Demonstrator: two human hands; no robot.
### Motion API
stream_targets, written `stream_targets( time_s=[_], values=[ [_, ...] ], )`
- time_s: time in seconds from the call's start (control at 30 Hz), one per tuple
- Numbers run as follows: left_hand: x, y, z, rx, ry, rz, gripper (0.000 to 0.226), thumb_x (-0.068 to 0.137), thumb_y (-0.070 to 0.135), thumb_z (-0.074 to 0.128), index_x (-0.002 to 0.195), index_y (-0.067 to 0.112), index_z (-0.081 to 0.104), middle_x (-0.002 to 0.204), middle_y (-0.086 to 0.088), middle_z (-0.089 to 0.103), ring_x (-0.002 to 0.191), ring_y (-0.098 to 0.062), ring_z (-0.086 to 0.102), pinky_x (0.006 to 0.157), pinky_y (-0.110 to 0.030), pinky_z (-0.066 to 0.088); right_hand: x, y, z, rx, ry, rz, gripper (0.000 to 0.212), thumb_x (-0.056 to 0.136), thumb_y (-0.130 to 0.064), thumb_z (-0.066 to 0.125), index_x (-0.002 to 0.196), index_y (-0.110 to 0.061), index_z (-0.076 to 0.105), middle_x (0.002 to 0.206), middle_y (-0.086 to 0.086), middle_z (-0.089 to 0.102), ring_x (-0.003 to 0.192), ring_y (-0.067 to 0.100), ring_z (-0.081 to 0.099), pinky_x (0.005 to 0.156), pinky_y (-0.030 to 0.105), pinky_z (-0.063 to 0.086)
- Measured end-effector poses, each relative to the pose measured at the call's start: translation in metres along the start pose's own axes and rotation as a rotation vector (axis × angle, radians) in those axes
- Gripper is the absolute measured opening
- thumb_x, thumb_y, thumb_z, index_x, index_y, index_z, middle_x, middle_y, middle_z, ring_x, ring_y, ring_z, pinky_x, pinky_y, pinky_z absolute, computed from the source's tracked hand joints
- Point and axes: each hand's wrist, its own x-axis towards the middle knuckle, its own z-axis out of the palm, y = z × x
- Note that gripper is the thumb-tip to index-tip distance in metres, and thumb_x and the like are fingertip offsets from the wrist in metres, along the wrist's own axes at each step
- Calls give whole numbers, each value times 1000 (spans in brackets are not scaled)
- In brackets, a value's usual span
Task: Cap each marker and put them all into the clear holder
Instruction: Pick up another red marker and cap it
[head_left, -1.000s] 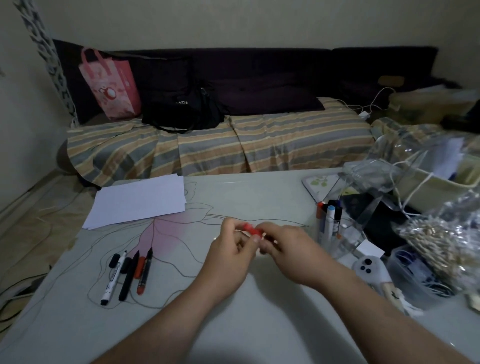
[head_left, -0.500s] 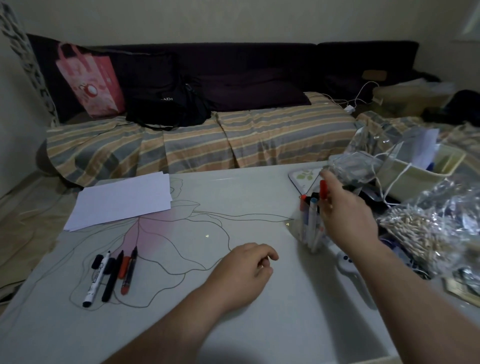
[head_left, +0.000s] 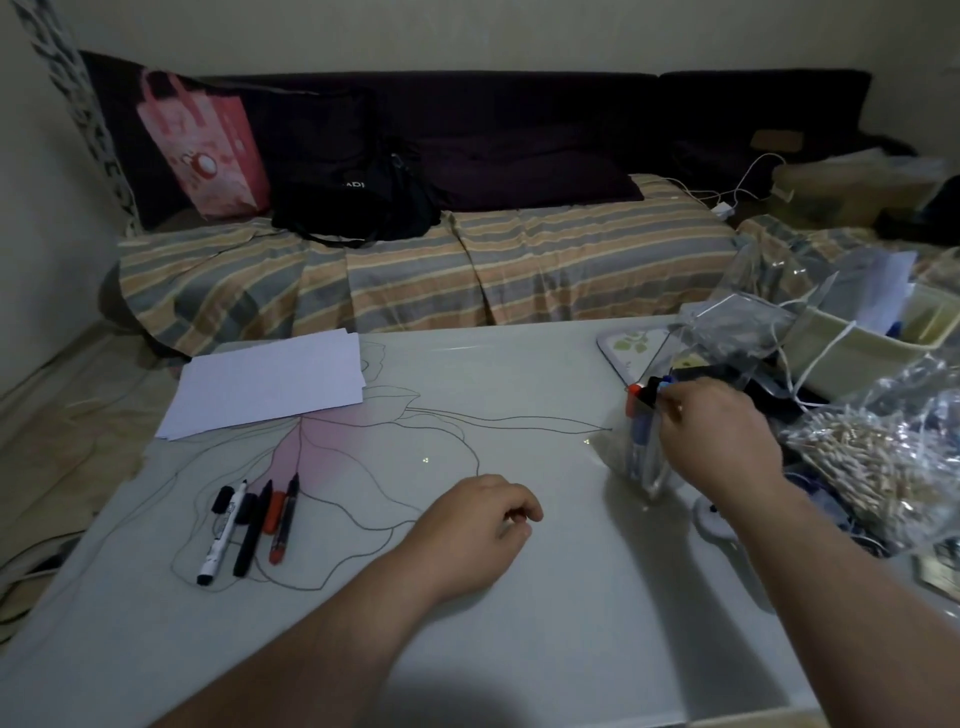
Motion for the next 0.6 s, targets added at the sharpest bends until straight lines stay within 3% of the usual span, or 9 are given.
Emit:
stream_targets(
  time_s=[0.1,0.17,0.3,0.43,0.6],
  values=[
    [-4,-6,-10,19,-3,-6,21,94,28,56,109,33,70,102,12,65,102,-6,58,96,-27,48,-9,-29,-2,72,122,-56,31,98,-30,52,125,-30,67,124,1,59,104,31,62,75,37,48],
    [-8,-15,-21,47,10,-38,21,94,28,57,109,32,71,100,10,66,99,-8,59,92,-27,48,-17,-56,8,135,95,-157,29,95,-26,55,120,-29,69,121,-1,61,104,27,62,79,38,51],
    [-23,-59,-54,113,127,-209,23,93,25,57,106,33,74,103,11,69,98,-11,61,89,-28,49,-40,-111,49,165,-123,-356,27,92,-24,55,110,-28,73,111,-4,64,102,22,64,86,37,54],
    [-59,-122,-93,203,321,-497,28,94,18,55,105,35,75,103,13,64,98,-17,61,84,-28,48,-71,-169,93,223,-395,-513,36,92,-32,45,117,-28,70,120,0,60,112,27,59,92,39,52],
    [-101,-173,-123,307,393,-739,50,87,4,54,115,41,73,120,-6,62,113,-33,53,93,-40,51,-117,-240,130,180,-598,-691,58,95,-53,45,150,-40,31,151,1,35,132,29,36,102,50,45]
  ],
)
